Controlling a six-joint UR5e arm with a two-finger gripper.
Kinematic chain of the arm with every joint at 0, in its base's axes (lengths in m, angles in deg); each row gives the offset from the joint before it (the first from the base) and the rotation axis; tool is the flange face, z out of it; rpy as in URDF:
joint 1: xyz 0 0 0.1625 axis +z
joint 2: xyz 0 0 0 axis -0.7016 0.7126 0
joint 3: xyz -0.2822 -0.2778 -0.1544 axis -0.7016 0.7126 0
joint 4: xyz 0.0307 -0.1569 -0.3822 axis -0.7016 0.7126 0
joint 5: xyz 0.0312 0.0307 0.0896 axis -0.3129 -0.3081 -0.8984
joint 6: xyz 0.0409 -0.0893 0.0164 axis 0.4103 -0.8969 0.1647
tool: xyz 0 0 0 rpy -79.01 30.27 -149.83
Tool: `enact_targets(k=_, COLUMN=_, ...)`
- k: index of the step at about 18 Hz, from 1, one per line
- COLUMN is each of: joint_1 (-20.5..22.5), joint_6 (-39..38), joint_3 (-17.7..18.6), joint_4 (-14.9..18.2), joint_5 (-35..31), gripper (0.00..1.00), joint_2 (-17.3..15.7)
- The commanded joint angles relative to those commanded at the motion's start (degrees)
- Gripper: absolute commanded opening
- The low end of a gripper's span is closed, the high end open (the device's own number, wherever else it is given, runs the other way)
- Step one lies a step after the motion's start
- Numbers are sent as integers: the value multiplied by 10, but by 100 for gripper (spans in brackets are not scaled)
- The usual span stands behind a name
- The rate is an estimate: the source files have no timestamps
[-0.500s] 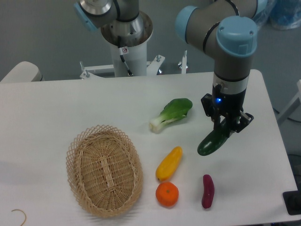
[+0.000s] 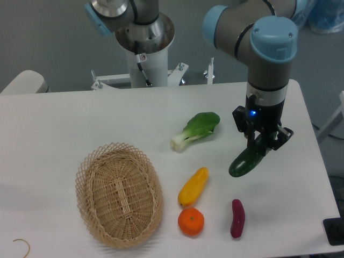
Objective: Place the cucumber on the table
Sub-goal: 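Lower the held green cucumber with the gripper onto the table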
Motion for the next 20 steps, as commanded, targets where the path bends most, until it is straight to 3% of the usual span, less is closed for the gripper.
enact_targets(k=9, joint_1=0, joint_6=1, joint_3=22, joint_4=-11, joint_5=-1, gripper=23, joint_2=2)
enact_targets(k=12, joint_1=6, joint_6=34, joint_3=26, joint_4=-12, joint_5=-1, gripper=23, joint_2=10)
enact_targets(k=17, joint_1=25, joint_6=88, joint_3=51, joint_4=-90, joint_5=-1, gripper=23, joint_2=39)
enact_targets(k=20, joint_1=32, joint_6=115, joint_3=51, joint_4=-106, joint_5=-1, gripper=23, joint_2=60)
